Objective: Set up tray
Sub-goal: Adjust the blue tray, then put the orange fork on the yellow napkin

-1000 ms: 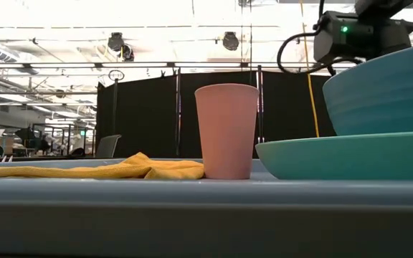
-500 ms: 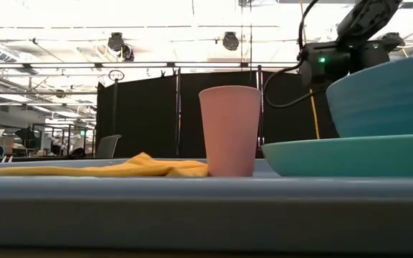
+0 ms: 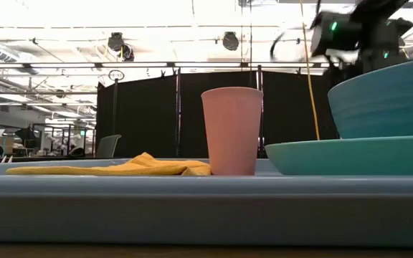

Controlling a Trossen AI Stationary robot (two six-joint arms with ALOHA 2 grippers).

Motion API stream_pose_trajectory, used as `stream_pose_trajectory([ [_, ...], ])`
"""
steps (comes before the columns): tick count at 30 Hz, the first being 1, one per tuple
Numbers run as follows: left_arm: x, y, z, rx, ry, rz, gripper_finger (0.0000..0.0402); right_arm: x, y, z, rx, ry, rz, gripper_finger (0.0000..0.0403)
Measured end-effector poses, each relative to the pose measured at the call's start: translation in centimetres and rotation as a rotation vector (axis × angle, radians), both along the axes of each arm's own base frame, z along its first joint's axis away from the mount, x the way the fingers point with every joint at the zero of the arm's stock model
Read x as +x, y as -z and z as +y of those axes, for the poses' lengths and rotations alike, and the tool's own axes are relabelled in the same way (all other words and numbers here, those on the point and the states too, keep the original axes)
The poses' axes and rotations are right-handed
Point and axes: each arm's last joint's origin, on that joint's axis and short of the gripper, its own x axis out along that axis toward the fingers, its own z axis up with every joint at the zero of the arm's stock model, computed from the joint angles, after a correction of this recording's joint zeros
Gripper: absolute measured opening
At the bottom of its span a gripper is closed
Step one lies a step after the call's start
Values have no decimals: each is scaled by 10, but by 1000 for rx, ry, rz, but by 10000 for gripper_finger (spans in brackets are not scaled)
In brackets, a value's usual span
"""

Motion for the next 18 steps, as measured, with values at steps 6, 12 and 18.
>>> stream_pose_trajectory([
  [6,-3,5,4,-96,-214,34,3,-31,-47,10,-31,-73,-350,0],
  [12,-11,24,7,-206,-511,1,4,-76,-93,24,-18,-321,-933,0],
  [18,-29,49,-12,-271,-583,-36,5,-106,-95,25,-69,-301,-1244,0],
])
